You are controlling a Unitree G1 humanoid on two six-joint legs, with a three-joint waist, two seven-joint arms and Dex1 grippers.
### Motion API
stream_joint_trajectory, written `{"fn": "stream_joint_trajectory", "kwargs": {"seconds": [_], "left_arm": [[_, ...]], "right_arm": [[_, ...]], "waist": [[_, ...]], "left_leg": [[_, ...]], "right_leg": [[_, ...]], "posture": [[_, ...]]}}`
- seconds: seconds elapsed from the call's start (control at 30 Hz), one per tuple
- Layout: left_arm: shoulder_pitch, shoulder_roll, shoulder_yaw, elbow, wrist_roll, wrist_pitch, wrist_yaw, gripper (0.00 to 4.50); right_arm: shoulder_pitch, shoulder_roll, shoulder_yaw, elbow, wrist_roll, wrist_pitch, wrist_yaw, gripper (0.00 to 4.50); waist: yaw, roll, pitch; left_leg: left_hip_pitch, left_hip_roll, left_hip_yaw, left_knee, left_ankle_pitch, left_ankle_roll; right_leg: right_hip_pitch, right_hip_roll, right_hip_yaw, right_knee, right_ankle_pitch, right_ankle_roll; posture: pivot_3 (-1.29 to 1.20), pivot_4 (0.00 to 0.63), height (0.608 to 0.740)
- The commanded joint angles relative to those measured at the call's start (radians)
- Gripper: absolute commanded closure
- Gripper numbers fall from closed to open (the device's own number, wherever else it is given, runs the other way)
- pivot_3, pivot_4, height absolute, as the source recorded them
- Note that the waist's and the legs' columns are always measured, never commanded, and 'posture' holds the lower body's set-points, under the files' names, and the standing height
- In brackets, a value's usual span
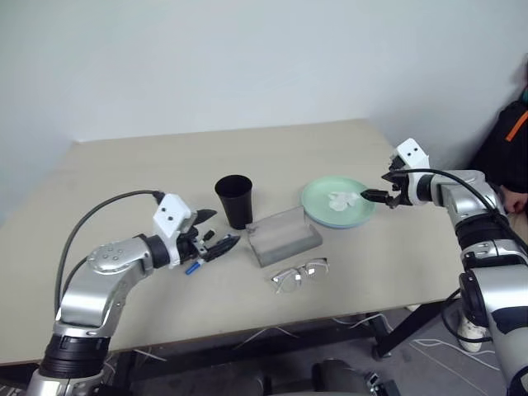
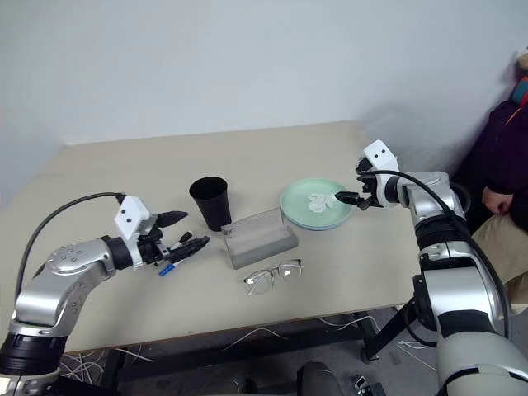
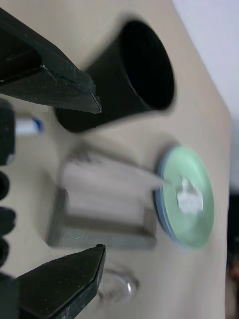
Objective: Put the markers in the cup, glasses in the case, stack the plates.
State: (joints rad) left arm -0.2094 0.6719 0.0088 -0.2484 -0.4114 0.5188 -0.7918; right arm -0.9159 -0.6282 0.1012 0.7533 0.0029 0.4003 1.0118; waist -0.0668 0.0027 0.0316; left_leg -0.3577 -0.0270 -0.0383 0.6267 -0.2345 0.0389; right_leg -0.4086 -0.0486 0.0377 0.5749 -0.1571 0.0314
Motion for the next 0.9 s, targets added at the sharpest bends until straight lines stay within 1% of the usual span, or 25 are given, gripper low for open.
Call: {"fn": "stream_joint_trajectory", "kwargs": {"seconds": [0.03, 0.1, 0.2, 0.33, 0.43, 0.57, 0.7, 0.9], "left_arm": [[-0.086, -0.025, -0.098, -0.036, 0.024, 0.025, -0.024, 0.00], [-0.123, -0.038, -0.137, -0.028, 0.033, 0.036, -0.036, 0.00], [-0.219, -0.048, -0.237, 0.008, 0.072, 0.079, -0.074, 0.00], [-0.302, -0.043, -0.338, 0.032, 0.125, 0.106, -0.125, 0.00], [-0.348, -0.059, -0.390, 0.039, 0.140, 0.142, -0.150, 0.00], [-0.423, -0.109, -0.465, 0.078, 0.198, 0.158, -0.147, 0.00], [-0.492, -0.144, -0.541, 0.149, 0.252, 0.200, -0.166, 0.00], [-0.567, -0.180, -0.645, 0.222, 0.318, 0.253, -0.213, 0.00]], "right_arm": [[0.026, -0.069, -0.007, -0.184, 0.049, -0.002, 0.132, 0.03], [0.051, -0.096, -0.015, -0.247, 0.068, 0.001, 0.181, 0.03], [0.093, -0.161, -0.037, -0.353, 0.136, 0.002, 0.309, 0.03], [0.126, -0.210, -0.047, -0.417, 0.191, 0.002, 0.396, 0.03], [0.134, -0.216, -0.047, -0.429, 0.195, -0.004, 0.387, 0.03], [0.157, -0.206, -0.046, -0.457, 0.199, 0.003, 0.359, 0.03], [0.178, -0.207, -0.048, -0.488, 0.207, 0.015, 0.343, 0.03], [0.204, -0.222, -0.056, -0.521, 0.218, 0.032, 0.330, 0.03]], "waist": [[0.000, 0.000, 0.000], [-0.003, 0.000, 0.000], [-0.003, 0.000, 0.000], [-0.004, 0.000, 0.000], [-0.004, 0.000, 0.000], [-0.001, -0.001, 0.000], [0.016, -0.001, 0.000], [0.022, -0.001, 0.000]], "left_leg": [[0.000, 0.000, 0.000, 0.001, 0.000, 0.000], [0.000, 0.000, 0.001, 0.001, 0.000, 0.000], [0.000, 0.000, 0.001, 0.002, 0.000, 0.000], [0.001, 0.001, 0.002, 0.002, 0.000, 0.001], [0.001, 0.001, 0.003, 0.002, 0.000, 0.001], [0.000, 0.001, 0.002, 0.003, 0.000, 0.001], [0.000, 0.000, 0.002, 0.003, 0.001, 0.001], [-0.001, 0.000, 0.001, 0.003, 0.000, 0.002]], "right_leg": [[0.000, 0.000, 0.001, 0.000, 0.000, 0.000], [0.000, 0.000, 0.001, 0.000, 0.000, 0.000], [0.000, 0.001, 0.001, 0.000, 0.000, 0.000], [0.000, 0.001, 0.001, 0.000, 0.000, 0.000], [0.001, 0.001, 0.001, 0.000, 0.000, 0.000], [0.000, 0.002, 0.001, 0.000, 0.000, 0.000], [0.000, 0.002, 0.002, 0.000, 0.000, 0.000], [0.000, 0.002, 0.002, 0.000, 0.000, 0.000]], "posture": [[0.00, 0.000, 0.727], [0.00, 0.000, 0.727], [0.00, 0.000, 0.727], [0.00, 0.000, 0.727], [0.00, 0.000, 0.727], [0.00, 0.000, 0.727], [0.00, 0.000, 0.727], [0.00, 0.000, 0.727]]}}
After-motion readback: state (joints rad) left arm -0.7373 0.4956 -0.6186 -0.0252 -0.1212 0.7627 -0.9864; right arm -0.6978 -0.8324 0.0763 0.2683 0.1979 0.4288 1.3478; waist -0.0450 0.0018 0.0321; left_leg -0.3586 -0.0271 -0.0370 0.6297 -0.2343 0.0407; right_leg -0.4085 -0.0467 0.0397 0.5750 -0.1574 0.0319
